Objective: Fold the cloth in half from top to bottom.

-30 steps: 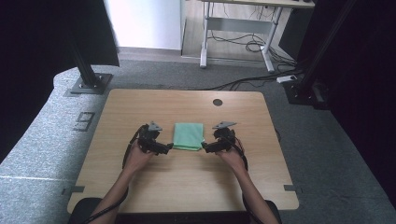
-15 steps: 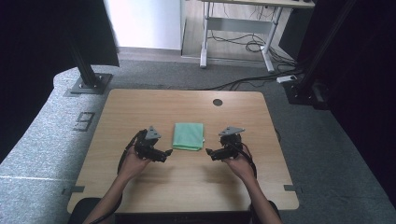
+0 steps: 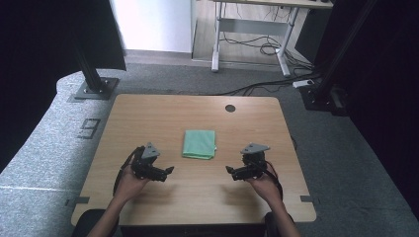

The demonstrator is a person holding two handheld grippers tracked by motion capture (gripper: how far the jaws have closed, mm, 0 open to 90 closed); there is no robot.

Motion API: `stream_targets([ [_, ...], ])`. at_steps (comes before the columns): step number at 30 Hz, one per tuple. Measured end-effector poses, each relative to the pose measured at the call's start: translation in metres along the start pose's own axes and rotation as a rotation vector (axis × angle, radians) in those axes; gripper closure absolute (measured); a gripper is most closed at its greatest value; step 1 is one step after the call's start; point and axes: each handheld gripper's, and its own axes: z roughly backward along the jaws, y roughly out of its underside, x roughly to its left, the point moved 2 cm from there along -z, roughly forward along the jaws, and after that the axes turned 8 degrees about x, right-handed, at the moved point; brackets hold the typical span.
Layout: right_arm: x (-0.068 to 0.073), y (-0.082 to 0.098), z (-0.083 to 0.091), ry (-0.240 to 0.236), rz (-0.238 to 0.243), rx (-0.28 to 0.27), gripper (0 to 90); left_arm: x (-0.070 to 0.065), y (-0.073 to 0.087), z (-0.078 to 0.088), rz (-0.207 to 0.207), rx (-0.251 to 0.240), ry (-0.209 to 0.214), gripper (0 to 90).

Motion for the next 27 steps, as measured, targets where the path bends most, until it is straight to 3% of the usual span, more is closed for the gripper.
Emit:
stream_targets([
  [9, -0.003, 0.024, 0.003, 0.028, -0.040, -0.012, 0.0, 0.002, 0.027, -0.003, 0.049, 0.014, 0.021, 0.0],
  [15, -0.008, 0.042, -0.006, 0.044, -0.061, 0.017, 0.0, 0.001, 0.040, -0.015, 0.047, 0.061, 0.024, 0.0],
  [19, -0.010, 0.050, -0.012, 0.049, -0.073, 0.030, 0.0, 0.000, 0.044, -0.020, 0.049, 0.079, 0.029, 0.0],
  [22, -0.009, 0.057, -0.019, 0.050, -0.075, 0.051, 0.0, -0.004, 0.046, -0.029, 0.034, 0.126, 0.023, 0.0],
  [26, -0.005, 0.064, -0.029, 0.037, -0.078, 0.092, 0.0, -0.004, 0.044, -0.031, 0.036, 0.133, 0.039, 0.0],
  [27, -0.004, 0.064, -0.030, 0.041, -0.076, 0.081, 0.0, -0.004, 0.044, -0.031, 0.037, 0.133, 0.040, 0.0],
])
